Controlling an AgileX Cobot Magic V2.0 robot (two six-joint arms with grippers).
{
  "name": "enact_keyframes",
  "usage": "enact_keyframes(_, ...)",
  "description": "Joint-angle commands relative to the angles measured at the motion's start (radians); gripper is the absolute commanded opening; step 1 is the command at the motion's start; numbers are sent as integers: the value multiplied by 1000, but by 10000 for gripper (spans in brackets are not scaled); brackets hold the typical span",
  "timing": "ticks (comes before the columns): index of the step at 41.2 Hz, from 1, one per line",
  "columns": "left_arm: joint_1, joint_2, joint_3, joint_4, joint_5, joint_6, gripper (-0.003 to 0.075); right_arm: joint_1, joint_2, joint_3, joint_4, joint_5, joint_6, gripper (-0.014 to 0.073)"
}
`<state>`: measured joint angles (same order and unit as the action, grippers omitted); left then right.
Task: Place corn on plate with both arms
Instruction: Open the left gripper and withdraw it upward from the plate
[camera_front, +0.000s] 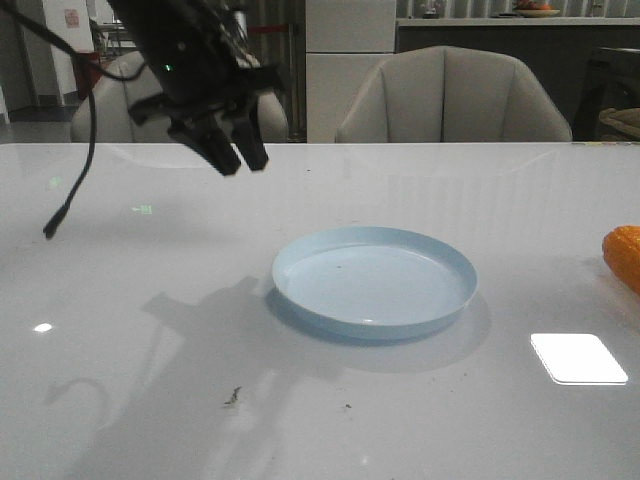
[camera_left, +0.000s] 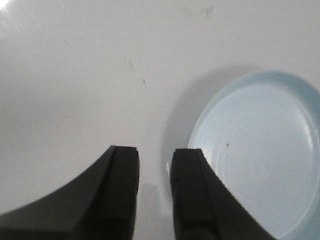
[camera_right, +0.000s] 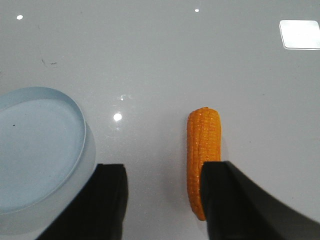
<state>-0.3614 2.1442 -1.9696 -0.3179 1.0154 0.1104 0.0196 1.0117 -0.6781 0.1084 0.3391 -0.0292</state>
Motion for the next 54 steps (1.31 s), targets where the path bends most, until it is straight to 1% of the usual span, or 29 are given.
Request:
enact_keyframes(1, 47, -135, -103, -12, -21, 0, 271, 0, -3, -36, -7, -78, -7, 445)
enact_keyframes(5, 94, -199, -124, 39, -11, 0, 271, 0, 16, -40, -7, -77, -7, 445)
enact_keyframes(12, 159, -300, -124, 275, 23, 0, 271, 0, 53, -42, -7, -84, -7, 445)
enact_keyframes(14, 178, -325, -121, 318, 28, 0, 271, 0, 64, -42, -7, -85, -7, 445)
enact_keyframes(18, 221, -379, -99, 324, 11, 0, 271, 0, 87, -42, -7, -85, -7, 445)
enact_keyframes(22, 251, -441, -21, 326, -59, 13, 271, 0, 112, -43, -7, -88, -7, 445)
enact_keyframes(27, 264, -506, 133, 326, -159, 25, 271, 0, 128, -43, -7, -97, -7, 445)
enact_keyframes(30, 264, -556, 263, 326, -242, 25, 271, 0, 133, -43, -7, -105, -7, 445)
enact_keyframes(40, 265, -807, 803, 326, -589, 25, 271, -3, 139, -43, -12, -126, -7, 445)
enact_keyframes(44, 265, -921, 979, 324, -701, 16, 271, -4, 139, -43, -35, -126, -7, 449)
enact_keyframes(48, 265, -1014, 1126, 324, -757, 16, 271, -4, 140, -43, -56, -142, -7, 449)
enact_keyframes(51, 265, -1073, 1200, 324, -782, 16, 271, -6, 148, -44, -58, -166, -7, 454)
enact_keyframes(54, 265, -1119, 1246, 324, -794, 16, 271, -21, 172, -59, -59, -174, -7, 480)
